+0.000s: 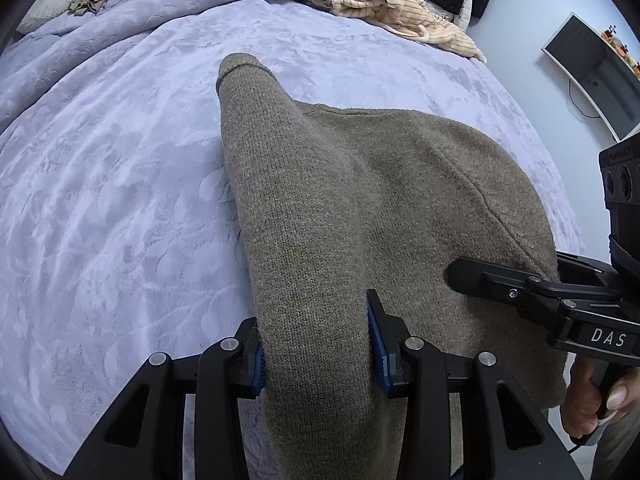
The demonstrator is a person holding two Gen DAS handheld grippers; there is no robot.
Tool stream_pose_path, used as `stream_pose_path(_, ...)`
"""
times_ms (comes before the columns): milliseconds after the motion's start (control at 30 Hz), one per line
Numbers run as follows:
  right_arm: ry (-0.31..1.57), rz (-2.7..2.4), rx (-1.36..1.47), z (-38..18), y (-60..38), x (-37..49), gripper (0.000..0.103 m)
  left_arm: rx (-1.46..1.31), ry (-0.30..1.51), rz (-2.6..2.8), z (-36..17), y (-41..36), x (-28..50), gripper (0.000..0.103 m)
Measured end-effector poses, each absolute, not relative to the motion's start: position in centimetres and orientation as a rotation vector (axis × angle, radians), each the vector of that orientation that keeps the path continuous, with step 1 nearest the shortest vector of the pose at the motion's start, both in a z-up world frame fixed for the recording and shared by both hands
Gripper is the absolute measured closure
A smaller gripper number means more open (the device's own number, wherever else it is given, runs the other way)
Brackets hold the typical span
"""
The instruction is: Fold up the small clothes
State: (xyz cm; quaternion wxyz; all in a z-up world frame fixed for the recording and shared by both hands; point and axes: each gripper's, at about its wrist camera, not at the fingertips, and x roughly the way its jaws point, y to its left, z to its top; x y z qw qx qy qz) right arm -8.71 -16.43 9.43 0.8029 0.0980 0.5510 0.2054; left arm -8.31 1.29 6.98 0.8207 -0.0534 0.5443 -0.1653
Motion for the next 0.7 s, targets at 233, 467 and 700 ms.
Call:
stream_pose_path(233,1.188,0.447,0.218,8.8,-16.4,-8.6,0.06,-0.127,1.157,-0.358,6.4,1.5,-8.4,0.061)
stream_pose_path(467,1.194,0.458,0.225,8.1,-16.3,-8.5,0.06,-0.144,1.156,-0.37,5.7,1.9,-8.5,0.061)
stream_pose_path(700,1.199,0.486,0.25,6.8,-17.1,-8.3,0.06,-0.154,1.144,-0.392,5.1,2.4,-8.8,0.058)
